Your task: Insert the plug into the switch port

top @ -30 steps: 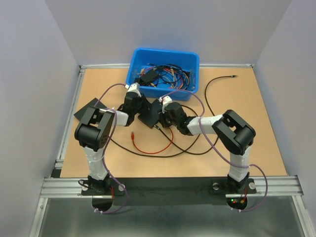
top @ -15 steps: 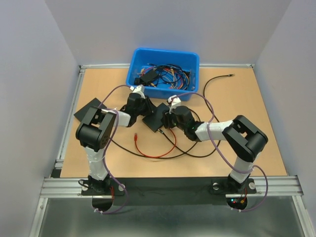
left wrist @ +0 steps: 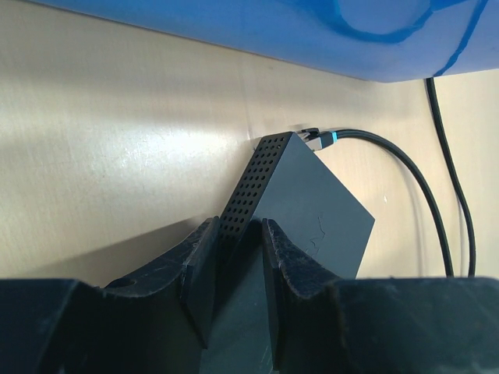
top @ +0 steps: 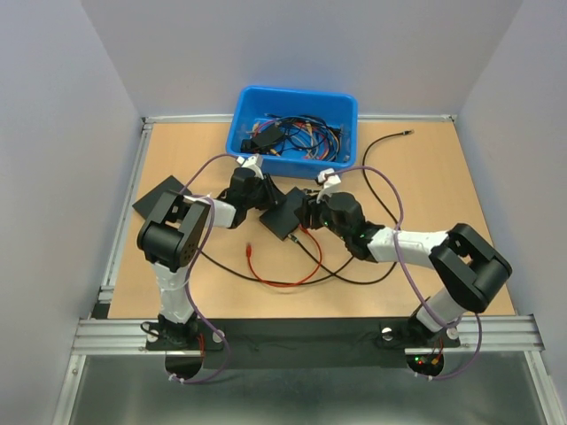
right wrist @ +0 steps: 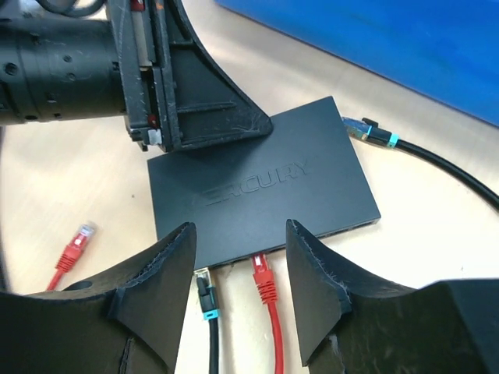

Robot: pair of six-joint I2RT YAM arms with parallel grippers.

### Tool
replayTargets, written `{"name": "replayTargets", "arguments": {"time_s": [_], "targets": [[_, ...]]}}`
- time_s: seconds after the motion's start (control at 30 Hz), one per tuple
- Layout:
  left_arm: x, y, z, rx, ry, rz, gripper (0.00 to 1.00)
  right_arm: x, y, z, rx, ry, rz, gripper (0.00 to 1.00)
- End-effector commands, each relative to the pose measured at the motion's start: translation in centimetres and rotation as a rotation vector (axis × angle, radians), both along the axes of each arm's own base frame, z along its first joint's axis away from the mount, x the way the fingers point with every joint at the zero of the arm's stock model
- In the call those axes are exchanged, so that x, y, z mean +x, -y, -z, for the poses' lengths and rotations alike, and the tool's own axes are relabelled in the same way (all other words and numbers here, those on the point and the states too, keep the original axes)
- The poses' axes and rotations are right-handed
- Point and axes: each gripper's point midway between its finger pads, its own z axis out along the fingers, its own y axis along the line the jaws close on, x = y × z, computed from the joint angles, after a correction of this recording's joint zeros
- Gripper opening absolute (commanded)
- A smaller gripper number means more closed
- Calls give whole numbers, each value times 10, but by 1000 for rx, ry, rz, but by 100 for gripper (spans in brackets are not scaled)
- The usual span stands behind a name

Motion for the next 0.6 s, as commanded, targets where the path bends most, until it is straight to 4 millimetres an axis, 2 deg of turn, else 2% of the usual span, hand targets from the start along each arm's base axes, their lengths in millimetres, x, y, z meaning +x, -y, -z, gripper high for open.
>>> {"name": "replayTargets", "arguments": {"time_s": [0.0,0.23,0.3,0.33,0.37,0.43,0.47,0.57], "targets": [[-79,-22,89,181,-347,66,38,-3,5,-28,74,30,39,55],[-79,-22,89,179,-349,64,38,-19,24,-40,147,-4,98,57],[-79,-22,89,180,-347,63,38,-29,28,-31,162,-41,93,57],[-79,-23,89,180,-347,63,40,-32,30,-39,186,-33,89,57],[-79,-22,87,177,-341,64,42,-39,33,-30,177,-57,83,57],[-77,-21,86,177,-335,62,46,-45,38,-33,201,-62,90,57],[-76,-22,87,180,-334,58,47,-50,43,-25,192,-77,98,57],[-75,-22,87,180,-335,56,48,-59,49,-20,192,-99,93,57]]}}
